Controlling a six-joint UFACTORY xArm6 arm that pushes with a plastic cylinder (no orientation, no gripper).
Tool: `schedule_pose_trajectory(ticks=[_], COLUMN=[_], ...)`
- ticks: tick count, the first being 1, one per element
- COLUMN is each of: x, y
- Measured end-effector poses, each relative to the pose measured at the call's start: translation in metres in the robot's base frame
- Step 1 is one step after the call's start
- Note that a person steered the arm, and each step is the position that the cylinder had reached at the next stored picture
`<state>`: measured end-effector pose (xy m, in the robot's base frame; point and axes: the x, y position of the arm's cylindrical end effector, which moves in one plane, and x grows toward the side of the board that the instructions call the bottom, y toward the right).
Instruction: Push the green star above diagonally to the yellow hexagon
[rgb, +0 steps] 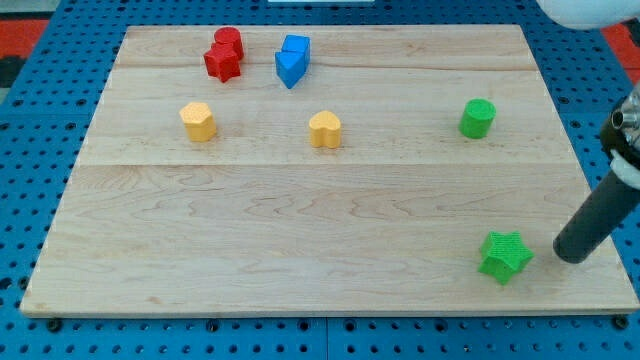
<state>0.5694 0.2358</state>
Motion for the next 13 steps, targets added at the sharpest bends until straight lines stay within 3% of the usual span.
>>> schedule_pose_trajectory(ticks=[2,3,4,5,7,8,9,11,13], x=[-0.014,-0.016,0.005,0.012,-0.035,-0.015,0.028,-0.043,-0.115], y=[-0.138,-0.128,-0.078,-0.144,-0.322,-0.256,-0.29,-0.414,-0.428])
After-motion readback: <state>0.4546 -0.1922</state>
